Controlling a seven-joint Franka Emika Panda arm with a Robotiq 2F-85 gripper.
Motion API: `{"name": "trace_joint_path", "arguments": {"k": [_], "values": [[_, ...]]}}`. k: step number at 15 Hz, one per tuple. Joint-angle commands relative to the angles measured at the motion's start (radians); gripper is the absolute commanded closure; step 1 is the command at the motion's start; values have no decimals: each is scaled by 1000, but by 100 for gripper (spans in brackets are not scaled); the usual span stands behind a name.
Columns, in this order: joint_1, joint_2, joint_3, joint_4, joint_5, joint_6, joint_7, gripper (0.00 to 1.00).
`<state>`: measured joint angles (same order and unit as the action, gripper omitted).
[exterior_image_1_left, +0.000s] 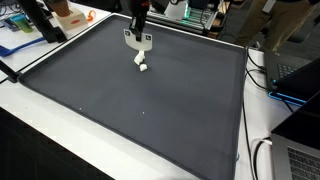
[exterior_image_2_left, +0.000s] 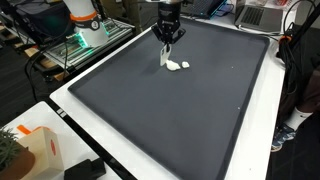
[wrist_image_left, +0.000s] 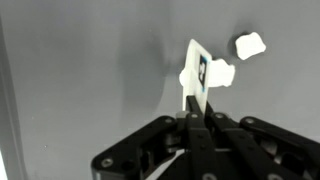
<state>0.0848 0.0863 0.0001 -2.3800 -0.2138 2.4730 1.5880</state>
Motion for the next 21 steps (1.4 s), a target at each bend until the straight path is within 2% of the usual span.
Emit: {"name": "trace_joint_path", "arguments": {"k": [1,5,10,14,17,21], "values": [[1,-125,18,-72,10,-22,12,99],[-16,-126,38,-85,-25,22,57,99],[-20,-51,35,-73,-97,18,181,99],[-3,-85,39,-105,-48,-4,197,99],[3,-159,62,-156,26,-22,26,99],[16,-205,87,-196,144,-34,-277,99]]}}
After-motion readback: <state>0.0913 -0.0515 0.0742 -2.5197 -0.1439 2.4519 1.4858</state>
